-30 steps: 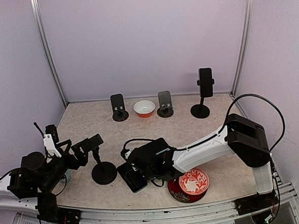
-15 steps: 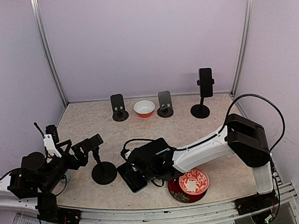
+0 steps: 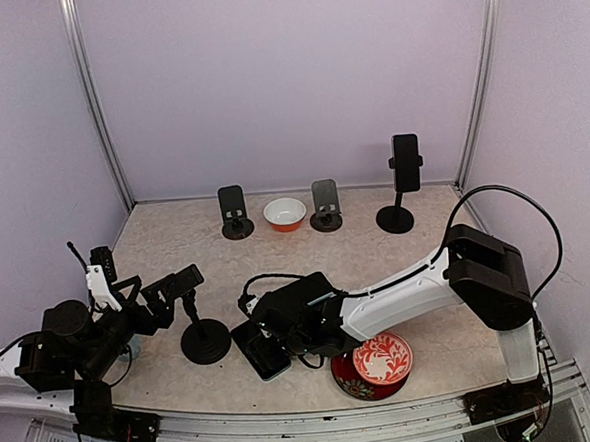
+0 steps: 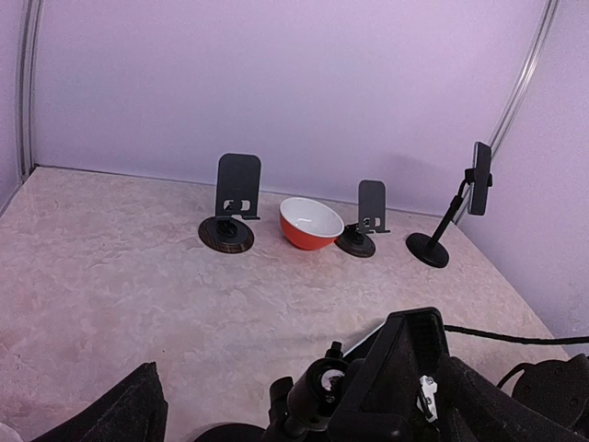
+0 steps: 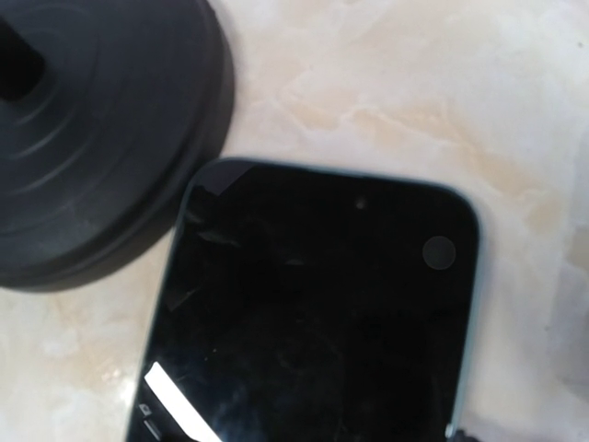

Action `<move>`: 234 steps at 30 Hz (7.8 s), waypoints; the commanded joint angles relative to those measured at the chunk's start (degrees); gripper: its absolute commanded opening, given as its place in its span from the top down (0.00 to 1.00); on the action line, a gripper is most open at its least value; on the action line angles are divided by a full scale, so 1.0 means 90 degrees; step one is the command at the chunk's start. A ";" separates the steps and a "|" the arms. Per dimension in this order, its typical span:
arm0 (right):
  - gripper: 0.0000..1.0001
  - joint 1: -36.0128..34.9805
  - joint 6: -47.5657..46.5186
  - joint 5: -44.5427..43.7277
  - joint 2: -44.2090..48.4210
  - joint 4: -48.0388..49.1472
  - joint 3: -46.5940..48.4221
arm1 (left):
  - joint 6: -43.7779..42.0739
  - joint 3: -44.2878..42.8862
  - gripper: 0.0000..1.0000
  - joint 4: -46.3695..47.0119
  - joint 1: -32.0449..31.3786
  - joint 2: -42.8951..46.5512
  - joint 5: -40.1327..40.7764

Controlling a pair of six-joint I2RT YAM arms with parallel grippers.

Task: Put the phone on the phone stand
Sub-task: Adjust the phone at the center of the board, then pick up the phone at the center of the board.

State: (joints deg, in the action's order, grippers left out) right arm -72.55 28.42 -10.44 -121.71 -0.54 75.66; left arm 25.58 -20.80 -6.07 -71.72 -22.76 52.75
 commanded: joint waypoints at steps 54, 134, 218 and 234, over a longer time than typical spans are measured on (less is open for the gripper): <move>0.39 -0.0024 0.0145 0.1399 -0.0461 0.0057 -0.0203 | 0.0137 0.0250 0.01 -0.0127 0.0049 0.0724 0.0003; 0.00 -0.0173 -0.0315 -0.0414 -0.0195 -0.1656 0.1595 | -0.0046 -0.0066 0.01 0.0005 0.0050 0.0642 -0.0021; 0.23 -0.0537 0.0957 -0.2177 -0.1233 -0.2130 0.2852 | 0.0300 -0.0929 0.01 -0.0591 0.0050 0.0454 -0.0131; 0.15 -0.0298 0.0485 -0.1991 -0.0028 -0.0759 0.1438 | -0.0079 -0.1235 0.01 -0.0352 0.0050 -0.0121 -0.0972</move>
State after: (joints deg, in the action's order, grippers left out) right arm -75.77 34.61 -30.46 -122.98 -10.20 88.07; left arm 26.02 -30.59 -10.24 -71.59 -24.45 45.52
